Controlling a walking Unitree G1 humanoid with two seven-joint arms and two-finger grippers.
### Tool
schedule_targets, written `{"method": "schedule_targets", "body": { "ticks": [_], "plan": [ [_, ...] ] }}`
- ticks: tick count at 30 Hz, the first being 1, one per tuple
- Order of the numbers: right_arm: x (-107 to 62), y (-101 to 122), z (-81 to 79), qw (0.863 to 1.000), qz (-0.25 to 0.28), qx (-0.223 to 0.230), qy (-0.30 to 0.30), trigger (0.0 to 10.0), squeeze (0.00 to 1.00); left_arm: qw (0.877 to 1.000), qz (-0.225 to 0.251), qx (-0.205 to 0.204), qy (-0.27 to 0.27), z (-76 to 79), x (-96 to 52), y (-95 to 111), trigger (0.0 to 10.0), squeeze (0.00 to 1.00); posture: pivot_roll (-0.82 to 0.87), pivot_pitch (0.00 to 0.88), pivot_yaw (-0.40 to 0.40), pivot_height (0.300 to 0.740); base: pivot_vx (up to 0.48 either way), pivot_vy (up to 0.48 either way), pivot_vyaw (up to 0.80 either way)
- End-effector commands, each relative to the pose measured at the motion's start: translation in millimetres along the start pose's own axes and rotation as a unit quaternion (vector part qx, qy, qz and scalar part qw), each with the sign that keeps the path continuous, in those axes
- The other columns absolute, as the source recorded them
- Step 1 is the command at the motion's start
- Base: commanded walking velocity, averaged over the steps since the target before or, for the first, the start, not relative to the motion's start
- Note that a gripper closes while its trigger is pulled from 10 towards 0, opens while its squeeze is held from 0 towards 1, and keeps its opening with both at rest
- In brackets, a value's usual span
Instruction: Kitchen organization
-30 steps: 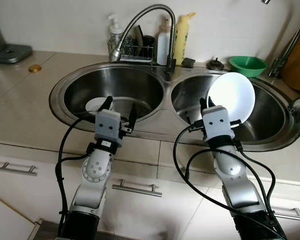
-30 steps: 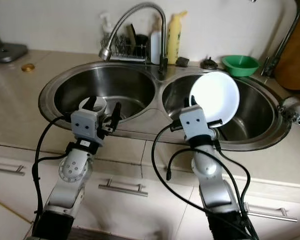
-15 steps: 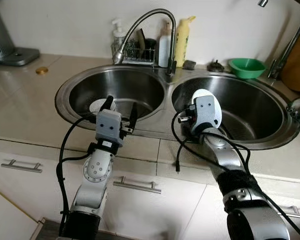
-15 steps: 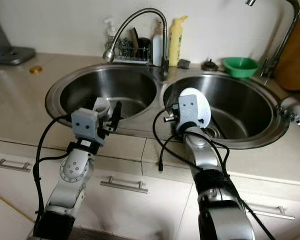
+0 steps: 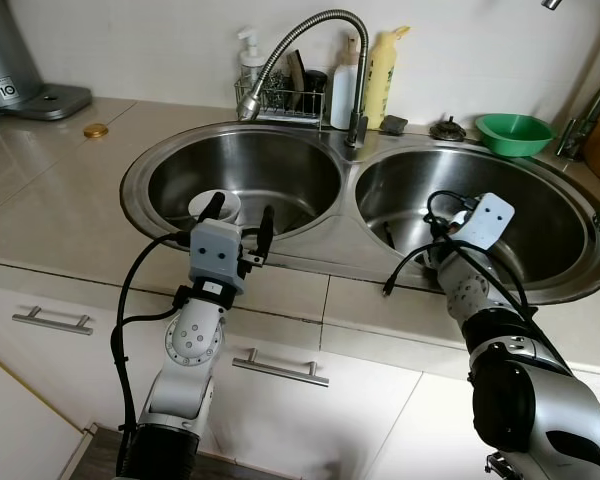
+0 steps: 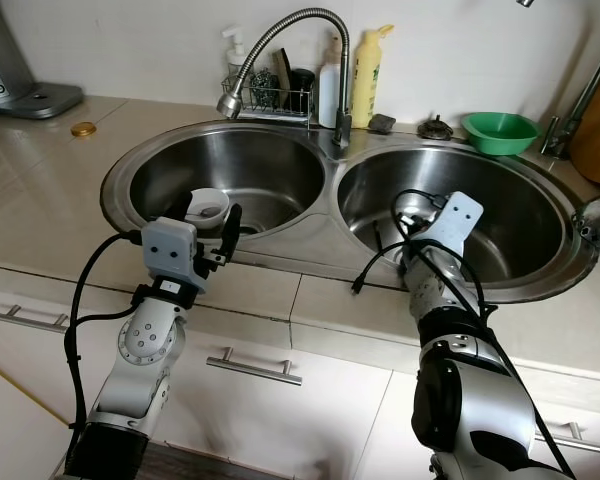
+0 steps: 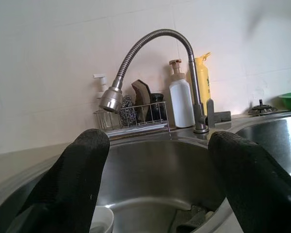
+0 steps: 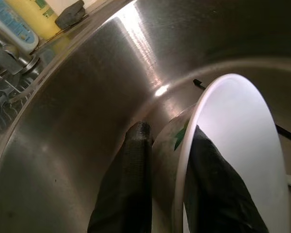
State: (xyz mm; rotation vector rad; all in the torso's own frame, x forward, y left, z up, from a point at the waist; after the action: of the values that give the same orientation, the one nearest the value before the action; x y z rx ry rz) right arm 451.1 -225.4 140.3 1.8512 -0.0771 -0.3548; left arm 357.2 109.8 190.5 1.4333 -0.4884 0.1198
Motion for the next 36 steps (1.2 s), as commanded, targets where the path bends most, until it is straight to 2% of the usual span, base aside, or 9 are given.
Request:
{"method": "schedule_targets", "body": {
  "ticks": [1,16,19,22,24,25,26,27,36],
  "plan": [
    [1.1,2,0.6,1.0,0.0,0.019,-0.005,10.0,1.0,1.0,-0.002,0.002,-0.008,3.9,0.8,0,10.0,0.0,0.09,0.0,-0.005,0.74,0.0,0.0,0.0],
    [-0.8,23,-32.4,0.997,0.046,0.034,0.042,10.0,1.0,1.0,-0.006,-0.004,-0.009,5.3,0.4,-3,10.0,0.0,0.08,0.0,-0.005,0.74,0.0,0.0,0.0],
    [-2.1,19,-44.6,0.988,0.044,-0.134,0.059,10.0,1.0,1.0,-0.007,-0.003,-0.009,5.3,0.2,-3,10.0,0.0,0.08,0.0,-0.004,0.74,0.0,0.0,0.0],
    [-7.6,0,-62.1,0.919,0.052,-0.376,0.107,10.0,1.0,1.0,-0.01,-0.004,-0.011,6.3,-0.1,-5,10.0,0.0,0.07,0.0,-0.005,0.74,0.0,0.0,0.0],
    [-7.8,-1,-61.5,0.904,0.055,-0.41,0.107,10.0,1.0,1.0,-0.01,-0.004,-0.011,6.5,-0.1,-5,10.0,0.0,0.08,0.0,-0.005,0.74,0.0,0.0,0.0],
    [-9.5,-5,-65.7,0.874,0.058,-0.467,0.124,10.0,0.76,1.0,-0.01,-0.004,-0.011,6.4,0.2,-5,10.0,0.0,0.08,0.0,-0.005,0.74,0.0,0.0,0.0],
    [-10.3,-6,-67.9,0.866,0.058,-0.48,0.131,10.0,0.76,1.0,-0.01,-0.004,-0.011,6.1,0.3,-5,10.0,0.0,0.07,0.0,-0.004,0.74,0.0,0.0,0.0],
    [-11.2,-7,-69.8,0.858,0.059,-0.491,0.137,10.0,0.0,1.0,-0.01,-0.004,-0.011,5.8,0.4,-5,10.0,0.0,0.07,0.0,-0.003,0.74,0.0,0.0,0.0],
    [-20.7,25,-84.9,0.844,0.146,-0.499,0.129,10.0,0.0,1.0,-0.01,-0.008,-0.011,7.2,0.7,-6,10.0,0.0,0.07,0.0,-0.004,0.74,0.0,0.0,0.0]
  ]
}}
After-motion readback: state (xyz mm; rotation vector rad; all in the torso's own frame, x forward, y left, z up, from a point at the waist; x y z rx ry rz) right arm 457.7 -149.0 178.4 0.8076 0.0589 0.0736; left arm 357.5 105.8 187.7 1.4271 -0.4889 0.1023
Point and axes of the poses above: a point about 5 cm out from each wrist's last joint towards the gripper, its own x axis pointing out of the wrist towards the gripper, its own y axis along the axis of the wrist's last joint, z = x × y, the point moved 6 cm from there along x, pointing out of the wrist towards the gripper, and after that the axes turned 14 degrees about -x, right-handed, at the moved point
